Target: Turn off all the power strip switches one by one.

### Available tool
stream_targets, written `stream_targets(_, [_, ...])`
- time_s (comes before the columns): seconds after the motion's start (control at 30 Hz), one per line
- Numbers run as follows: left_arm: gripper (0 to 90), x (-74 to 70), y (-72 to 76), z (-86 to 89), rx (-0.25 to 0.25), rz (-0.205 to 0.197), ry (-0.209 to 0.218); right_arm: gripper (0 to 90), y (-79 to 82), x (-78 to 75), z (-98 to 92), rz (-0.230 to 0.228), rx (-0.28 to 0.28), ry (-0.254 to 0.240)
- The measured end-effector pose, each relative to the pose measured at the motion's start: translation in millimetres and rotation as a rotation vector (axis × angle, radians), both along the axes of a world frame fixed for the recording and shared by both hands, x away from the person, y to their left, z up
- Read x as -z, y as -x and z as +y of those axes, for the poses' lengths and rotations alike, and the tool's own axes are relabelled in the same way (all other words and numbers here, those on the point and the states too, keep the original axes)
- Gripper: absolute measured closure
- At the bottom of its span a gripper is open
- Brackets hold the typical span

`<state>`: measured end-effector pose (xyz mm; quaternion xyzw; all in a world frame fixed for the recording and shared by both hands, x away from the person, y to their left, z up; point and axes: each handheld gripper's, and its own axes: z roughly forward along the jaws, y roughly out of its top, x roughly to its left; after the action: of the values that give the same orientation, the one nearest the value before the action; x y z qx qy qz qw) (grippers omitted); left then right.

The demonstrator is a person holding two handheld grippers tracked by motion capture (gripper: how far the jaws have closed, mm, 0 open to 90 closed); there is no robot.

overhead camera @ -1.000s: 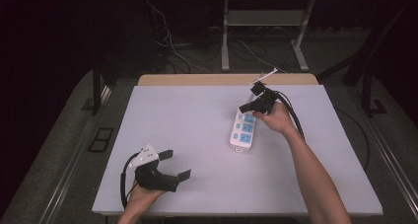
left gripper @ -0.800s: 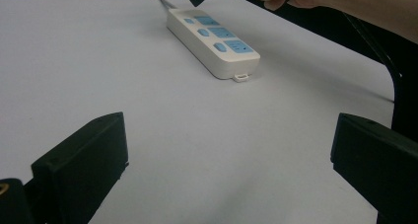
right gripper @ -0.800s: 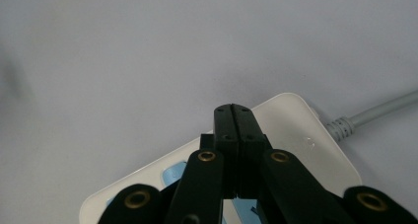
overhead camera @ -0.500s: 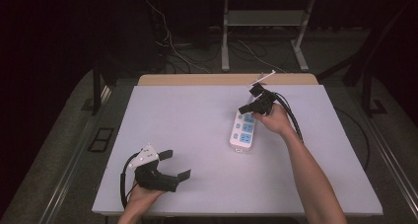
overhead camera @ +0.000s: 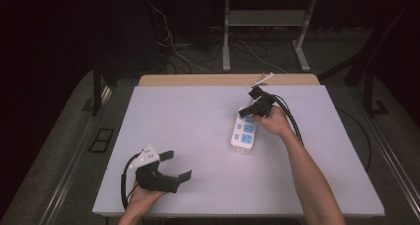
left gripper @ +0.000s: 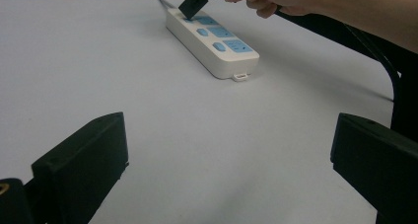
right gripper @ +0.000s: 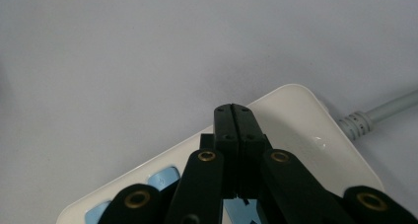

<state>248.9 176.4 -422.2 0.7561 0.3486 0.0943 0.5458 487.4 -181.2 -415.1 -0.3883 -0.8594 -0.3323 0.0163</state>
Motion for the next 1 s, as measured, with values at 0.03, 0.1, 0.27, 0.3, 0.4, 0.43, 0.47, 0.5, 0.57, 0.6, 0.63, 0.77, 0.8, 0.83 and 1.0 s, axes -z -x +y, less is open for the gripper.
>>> stream_targets(0.03, [0.0,0.0,0.0,0.0,0.0,0.0,0.0,89.7,-0.2,0.6,-0.5,0.004,0.002,-0.009])
stream_targets(0.1, [0.0,-0.1,0.1,0.0,0.0,-0.001,0.0,89.7,-0.6,1.2,-1.3,0.005,0.008,-0.018])
stream_targets(0.27, [0.0,-0.3,0.5,-0.7,0.004,-0.004,-0.003,89.7,-0.3,1.5,-1.2,-0.006,0.01,-0.016])
stream_targets(0.3, [0.0,-0.4,0.5,-0.7,0.004,-0.004,-0.003,89.7,-0.3,1.4,-1.1,-0.006,0.009,-0.014])
stream_targets(0.4, [0.0,-0.4,0.5,-0.7,0.005,-0.003,0.001,89.7,-0.6,1.7,-1.0,-0.003,0.01,-0.016])
stream_targets(0.43, [0.0,-0.4,0.5,-0.8,0.006,-0.003,0.001,89.7,-1.0,2.0,-1.7,0.004,0.015,-0.025])
stream_targets(0.47, [0.0,-0.4,0.5,-0.9,0.006,-0.003,0.001,89.7,-1.3,2.6,-2.4,0.009,0.019,-0.033])
stream_targets(0.5, [0.0,-0.4,0.5,-1.0,0.006,-0.003,0.0,89.7,-1.6,3.0,-3.2,0.008,0.017,-0.037])
stream_targets(0.57, [0.0,-0.3,0.6,-1.2,0.006,-0.004,-0.001,89.8,-1.4,3.2,-3.3,0.002,0.013,-0.036])
stream_targets(0.6, [0.0,-0.2,0.6,-1.4,0.006,-0.003,-0.001,89.8,-0.5,2.8,-2.5,-0.002,0.013,-0.03])
stream_targets(0.63, [0.0,-0.2,0.6,-1.5,0.006,-0.004,-0.002,89.9,0.1,2.6,-1.8,-0.013,0.011,-0.021])
stream_targets(0.77, [0.0,-0.2,1.5,-2.1,0.009,-0.003,-0.002,90.0,2.0,2.3,-0.7,-0.024,0.016,-0.014])
stream_targets(0.8, [0.0,-0.2,1.5,-2.1,0.008,-0.003,-0.002,90.0,2.1,2.6,-0.9,-0.027,0.017,-0.016])
stream_targets(0.83, [0.0,-0.2,1.6,-1.9,0.007,-0.003,-0.002,90.0,2.6,2.7,-0.8,-0.028,0.018,-0.017])
stream_targets(1.0, [0.0,-0.3,1.5,-1.8,0.004,-0.005,-0.002,90.0,5.7,3.6,-0.7,-0.048,0.03,-0.015])
